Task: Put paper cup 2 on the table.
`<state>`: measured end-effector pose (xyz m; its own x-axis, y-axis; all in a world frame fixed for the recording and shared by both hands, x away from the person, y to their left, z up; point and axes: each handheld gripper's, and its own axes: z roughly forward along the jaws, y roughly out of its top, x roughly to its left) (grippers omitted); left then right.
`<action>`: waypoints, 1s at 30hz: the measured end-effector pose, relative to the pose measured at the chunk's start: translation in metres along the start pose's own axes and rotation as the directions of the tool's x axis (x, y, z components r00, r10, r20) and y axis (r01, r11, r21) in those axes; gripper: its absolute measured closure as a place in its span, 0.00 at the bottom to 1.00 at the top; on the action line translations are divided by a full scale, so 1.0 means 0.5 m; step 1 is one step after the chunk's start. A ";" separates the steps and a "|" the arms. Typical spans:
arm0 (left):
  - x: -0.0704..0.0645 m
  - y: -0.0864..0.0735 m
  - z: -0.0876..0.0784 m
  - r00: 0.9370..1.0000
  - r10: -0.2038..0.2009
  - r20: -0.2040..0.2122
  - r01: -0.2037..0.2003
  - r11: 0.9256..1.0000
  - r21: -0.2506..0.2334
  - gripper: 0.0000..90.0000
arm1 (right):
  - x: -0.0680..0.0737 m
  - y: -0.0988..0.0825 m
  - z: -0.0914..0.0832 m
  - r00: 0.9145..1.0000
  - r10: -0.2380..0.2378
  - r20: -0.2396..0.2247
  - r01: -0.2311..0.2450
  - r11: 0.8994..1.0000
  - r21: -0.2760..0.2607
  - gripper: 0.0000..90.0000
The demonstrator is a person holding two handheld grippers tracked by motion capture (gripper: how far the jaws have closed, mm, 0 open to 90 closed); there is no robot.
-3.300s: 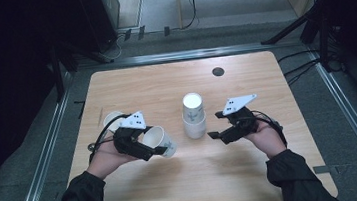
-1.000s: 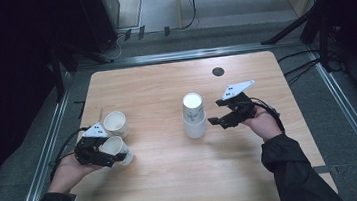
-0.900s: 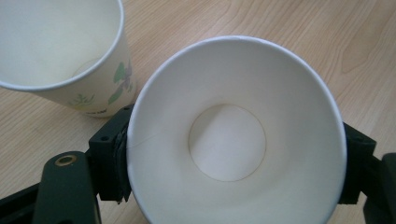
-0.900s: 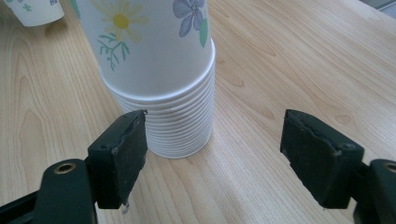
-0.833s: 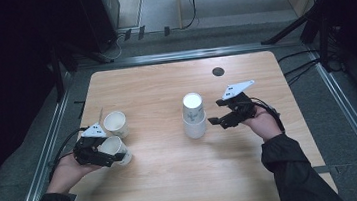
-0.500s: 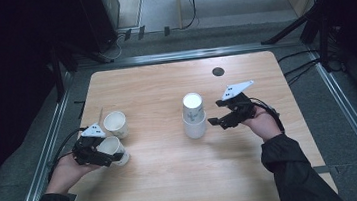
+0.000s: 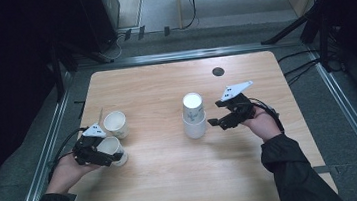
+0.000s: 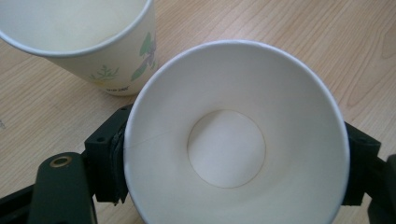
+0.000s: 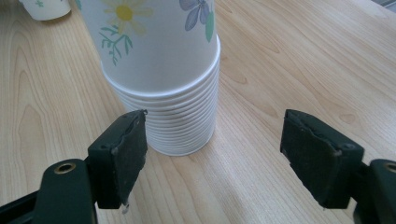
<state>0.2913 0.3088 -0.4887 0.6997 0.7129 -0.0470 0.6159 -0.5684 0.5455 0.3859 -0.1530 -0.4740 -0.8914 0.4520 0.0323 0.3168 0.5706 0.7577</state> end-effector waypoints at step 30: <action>-0.004 0.003 0.006 1.000 -0.003 0.024 0.003 1.000 0.016 0.14 | 0.002 0.000 0.001 1.000 -0.007 0.004 0.007 1.000 0.010 0.26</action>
<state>0.2919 0.3053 -0.4902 0.7062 0.7046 -0.0691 0.6237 -0.5730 0.5317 0.3852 -0.1520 -0.4742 -0.8923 0.4508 0.0241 0.3136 0.5806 0.7513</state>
